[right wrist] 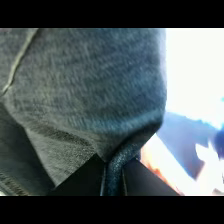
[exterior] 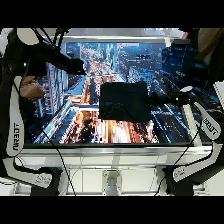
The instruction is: Fold the clothes and pants, and hang the long-sleeved shirts on hangers.
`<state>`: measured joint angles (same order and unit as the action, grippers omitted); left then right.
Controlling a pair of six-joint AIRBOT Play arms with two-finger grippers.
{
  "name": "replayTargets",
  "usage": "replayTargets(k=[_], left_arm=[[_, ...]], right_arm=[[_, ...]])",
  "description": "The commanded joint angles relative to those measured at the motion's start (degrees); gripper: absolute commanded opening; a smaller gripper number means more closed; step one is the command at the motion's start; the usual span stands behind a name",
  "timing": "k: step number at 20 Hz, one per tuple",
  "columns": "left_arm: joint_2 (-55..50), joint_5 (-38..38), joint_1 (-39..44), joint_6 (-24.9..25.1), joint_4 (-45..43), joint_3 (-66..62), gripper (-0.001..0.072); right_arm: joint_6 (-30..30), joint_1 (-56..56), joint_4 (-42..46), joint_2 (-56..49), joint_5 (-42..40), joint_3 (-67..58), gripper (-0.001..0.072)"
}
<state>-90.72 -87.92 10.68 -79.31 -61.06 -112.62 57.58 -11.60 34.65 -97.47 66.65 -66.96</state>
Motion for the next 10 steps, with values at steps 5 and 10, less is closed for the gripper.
replayTargets(k=[5, 10], left_arm=[[0.0, 0.0, 0.0, 0.0, 0.0, 0.0, 0.0014], [0.0, 0.0, 0.0, 0.0, 0.0, 0.0, 0.0014]], right_arm=[[8.1, -16.0, 10.1, 6.6, 7.8, -5.2, 0.0044], [8.8, -41.5, 17.4, 20.2, 8.9, 0.1, 0.0044]])
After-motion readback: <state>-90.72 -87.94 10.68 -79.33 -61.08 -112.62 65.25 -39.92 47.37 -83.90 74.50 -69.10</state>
